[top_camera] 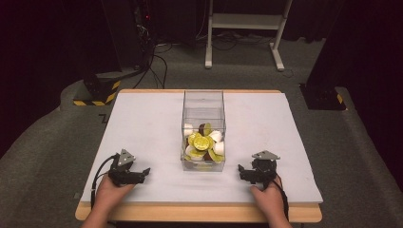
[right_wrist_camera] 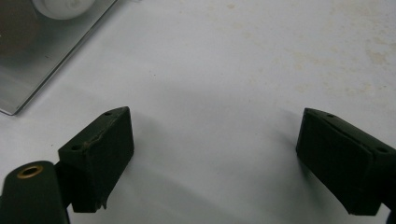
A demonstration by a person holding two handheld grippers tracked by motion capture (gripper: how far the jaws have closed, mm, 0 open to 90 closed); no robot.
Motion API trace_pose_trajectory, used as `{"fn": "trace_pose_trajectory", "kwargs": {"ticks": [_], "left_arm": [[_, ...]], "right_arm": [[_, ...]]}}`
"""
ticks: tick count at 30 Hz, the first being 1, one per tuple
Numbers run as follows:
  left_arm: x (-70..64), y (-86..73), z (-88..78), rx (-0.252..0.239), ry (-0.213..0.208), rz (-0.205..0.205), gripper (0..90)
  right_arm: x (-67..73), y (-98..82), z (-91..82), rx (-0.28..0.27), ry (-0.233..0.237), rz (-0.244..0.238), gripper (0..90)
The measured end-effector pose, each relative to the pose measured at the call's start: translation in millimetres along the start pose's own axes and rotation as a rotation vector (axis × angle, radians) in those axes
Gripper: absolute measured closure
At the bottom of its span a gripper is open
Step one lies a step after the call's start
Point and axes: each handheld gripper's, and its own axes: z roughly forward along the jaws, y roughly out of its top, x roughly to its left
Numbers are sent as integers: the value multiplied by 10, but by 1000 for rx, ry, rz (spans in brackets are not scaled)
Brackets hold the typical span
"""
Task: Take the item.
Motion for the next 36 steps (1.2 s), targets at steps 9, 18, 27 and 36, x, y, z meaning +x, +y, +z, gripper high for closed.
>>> {"fn": "trace_pose_trajectory", "kwargs": {"ticks": [9, 18, 27, 36], "left_arm": [[-128, 34, 18, -18, -43, 3, 152], [-252, 106, 41, -63, -88, -16, 156], [-346, 178, 52, -74, -122, -10, 152], [-398, 240, 12, -110, -169, -46, 152]], "right_arm": [[-2, 0, 1, -1, 1, -1, 109], [0, 0, 0, 0, 0, -1, 110], [1, -2, -4, 0, 0, -2, 111], [-1, -1, -3, -1, 1, -1, 111]]}}
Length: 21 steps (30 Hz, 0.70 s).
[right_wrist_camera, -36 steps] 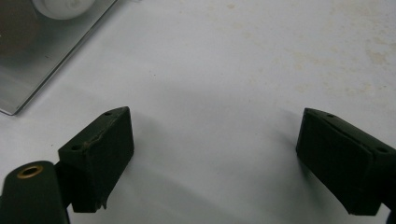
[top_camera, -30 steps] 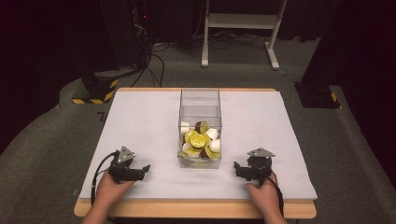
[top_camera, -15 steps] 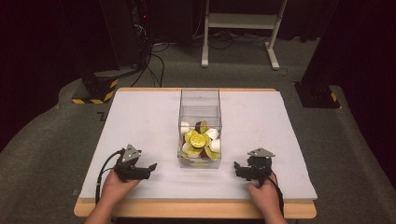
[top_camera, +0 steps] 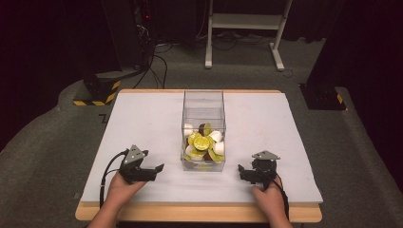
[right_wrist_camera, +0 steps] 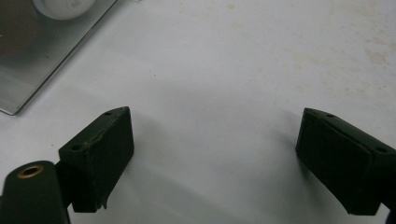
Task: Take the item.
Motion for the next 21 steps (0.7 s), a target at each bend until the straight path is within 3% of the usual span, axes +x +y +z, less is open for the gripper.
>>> {"fn": "trace_pose_trajectory", "kwargs": {"ticks": [7, 8, 11, 17, 20, 21], "left_arm": [[-65, 35, -15, -27, -27, -27, 153], [-56, 43, -25, -19, -32, -15, 153], [-84, 57, -39, -39, -46, -43, 157], [-137, 79, -34, -54, -33, -12, 157], [-177, 96, 6, -73, -39, -40, 157], [-185, 102, 9, -70, -42, -32, 156]], "right_arm": [[-1, 1, 0, 1, 0, 0, 111], [-1, 1, 0, 1, 1, 0, 111], [-1, 2, 1, 1, 1, 0, 111], [-1, 3, 0, 1, 0, 0, 112], [-1, 2, 0, 1, 0, -1, 112], [-1, 3, 0, 1, 0, -1, 112]]}}
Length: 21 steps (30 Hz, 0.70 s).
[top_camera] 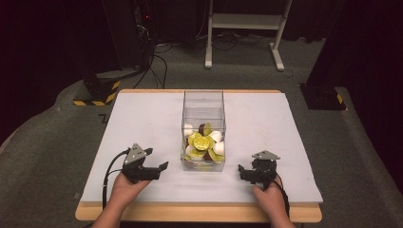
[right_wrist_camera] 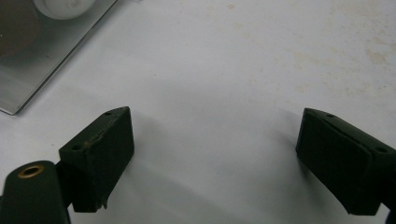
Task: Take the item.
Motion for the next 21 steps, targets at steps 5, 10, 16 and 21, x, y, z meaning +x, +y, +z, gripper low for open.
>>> {"fn": "trace_pose_trajectory", "kwargs": {"ticks": [5, 10, 16, 21], "left_arm": [[-81, 44, 42, -19, -5, -10, 154], [-134, 101, 38, -22, -25, -3, 154], [-179, 149, 27, -31, -55, -16, 153], [-212, 185, 29, -33, -69, -17, 150]], "right_arm": [[-1, 1, 0, 1, 1, 2, 112], [1, 1, 0, 1, 0, 2, 112], [0, 1, 0, 1, 0, 1, 112], [-1, 1, 0, 2, 0, 2, 111]]}}
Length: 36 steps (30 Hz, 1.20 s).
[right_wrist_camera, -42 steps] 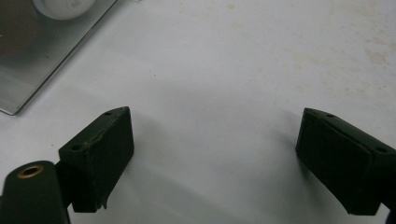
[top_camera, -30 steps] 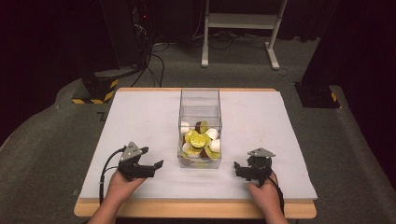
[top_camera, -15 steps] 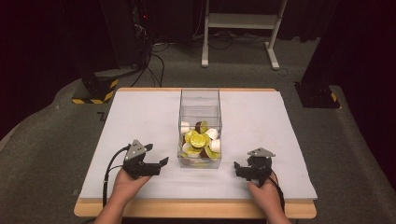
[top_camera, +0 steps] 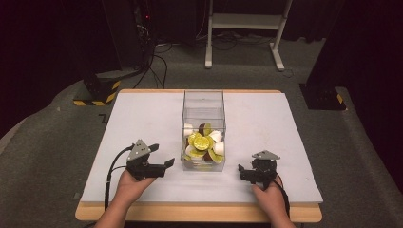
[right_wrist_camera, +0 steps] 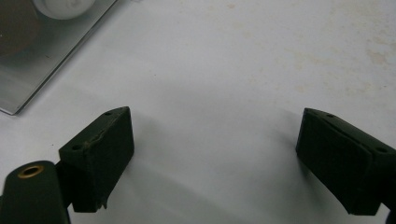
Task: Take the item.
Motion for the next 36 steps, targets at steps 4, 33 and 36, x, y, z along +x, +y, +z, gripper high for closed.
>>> {"fn": "trace_pose_trajectory", "kwargs": {"ticks": [4, 33, 36], "left_arm": [[-72, 37, 28, -4, -22, 9, 150], [-333, 151, 340, 36, -35, 68, 145], [-371, 160, 380, 35, -41, 62, 150]], "right_arm": [[0, -1, 0, -1, 0, 0, 111], [-1, 0, 0, -1, 1, -1, 112], [-1, 0, 0, -1, 1, -1, 112]]}}
